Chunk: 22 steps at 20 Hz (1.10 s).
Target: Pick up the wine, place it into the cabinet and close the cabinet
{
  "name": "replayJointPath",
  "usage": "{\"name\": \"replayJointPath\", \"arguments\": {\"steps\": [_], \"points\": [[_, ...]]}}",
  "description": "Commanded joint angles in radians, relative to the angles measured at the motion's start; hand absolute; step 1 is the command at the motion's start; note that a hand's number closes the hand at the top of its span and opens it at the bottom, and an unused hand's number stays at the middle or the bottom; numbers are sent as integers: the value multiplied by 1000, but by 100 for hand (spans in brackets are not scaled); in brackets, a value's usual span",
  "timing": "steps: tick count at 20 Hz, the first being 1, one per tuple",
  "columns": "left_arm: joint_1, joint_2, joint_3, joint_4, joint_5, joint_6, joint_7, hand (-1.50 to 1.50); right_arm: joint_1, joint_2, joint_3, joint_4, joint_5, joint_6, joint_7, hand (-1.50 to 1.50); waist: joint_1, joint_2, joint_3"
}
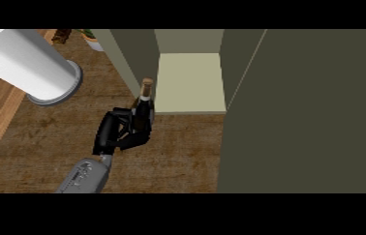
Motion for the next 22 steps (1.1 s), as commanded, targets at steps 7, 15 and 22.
{"name": "replayJointPath", "arguments": {"steps": [7, 15, 22], "points": [[-203, -140, -45, -8, -72, 90, 137, 150, 23, -12, -40, -84, -112, 26, 21, -150, -44, 7, -7], [-327, -195, -75, 110, -82, 195, 243, 150, 49, 5, -33, -95, -104, 30, 20, -150, -41, 10, -8], [-503, -198, -91, 412, -74, 250, 201, 150, 3, -23, -104, -116, -175, 42, 64, -150, -50, 17, -8]]}}
